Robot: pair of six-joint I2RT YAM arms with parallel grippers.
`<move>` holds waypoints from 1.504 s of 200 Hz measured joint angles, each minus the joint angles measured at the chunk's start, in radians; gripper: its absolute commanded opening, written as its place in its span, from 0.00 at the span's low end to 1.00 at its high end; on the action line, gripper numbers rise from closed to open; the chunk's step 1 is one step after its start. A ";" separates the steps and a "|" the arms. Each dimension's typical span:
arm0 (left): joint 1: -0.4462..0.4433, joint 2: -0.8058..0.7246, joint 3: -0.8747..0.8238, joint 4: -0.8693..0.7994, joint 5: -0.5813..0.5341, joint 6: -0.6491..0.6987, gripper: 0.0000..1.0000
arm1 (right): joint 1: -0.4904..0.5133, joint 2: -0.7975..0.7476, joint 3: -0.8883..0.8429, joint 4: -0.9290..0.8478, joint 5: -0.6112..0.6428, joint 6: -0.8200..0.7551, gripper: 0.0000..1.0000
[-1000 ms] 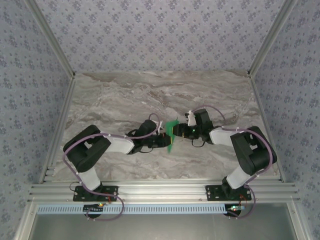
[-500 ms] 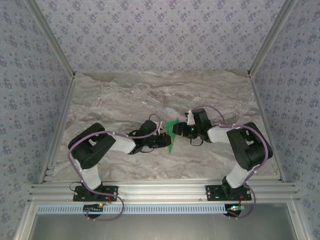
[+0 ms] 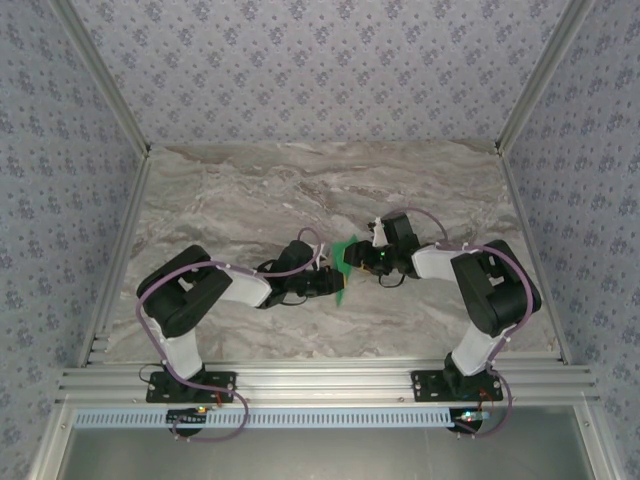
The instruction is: Fold a paper plane with a square sheet of paper (fold left side to right side)
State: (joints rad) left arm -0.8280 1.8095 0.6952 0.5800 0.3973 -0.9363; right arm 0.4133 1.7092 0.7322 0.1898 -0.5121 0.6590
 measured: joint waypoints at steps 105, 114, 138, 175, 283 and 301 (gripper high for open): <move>0.114 -0.077 -0.018 -0.010 0.031 0.003 0.36 | 0.000 0.000 0.005 -0.010 0.000 -0.001 0.53; 0.129 -0.076 -0.018 -0.014 0.034 0.003 0.36 | 0.000 0.000 0.006 -0.011 0.000 -0.001 0.53; 0.145 -0.064 0.002 -0.031 0.047 0.003 0.36 | 0.000 0.000 0.006 -0.011 0.000 -0.001 0.53; 0.146 0.002 0.076 -0.029 0.071 0.003 0.35 | 0.000 0.000 0.006 -0.012 0.000 -0.001 0.53; 0.161 0.082 0.127 -0.024 0.114 0.000 0.01 | -0.008 -0.004 0.006 -0.016 -0.009 -0.001 0.54; 0.167 0.083 0.129 -0.023 0.116 0.003 0.00 | -0.024 -0.014 0.006 -0.034 -0.012 -0.003 0.55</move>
State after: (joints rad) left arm -0.6609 1.8927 0.8238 0.5571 0.5133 -0.9333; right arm 0.3897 1.6951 0.7387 0.1558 -0.5243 0.6563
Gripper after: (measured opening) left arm 0.041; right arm 0.547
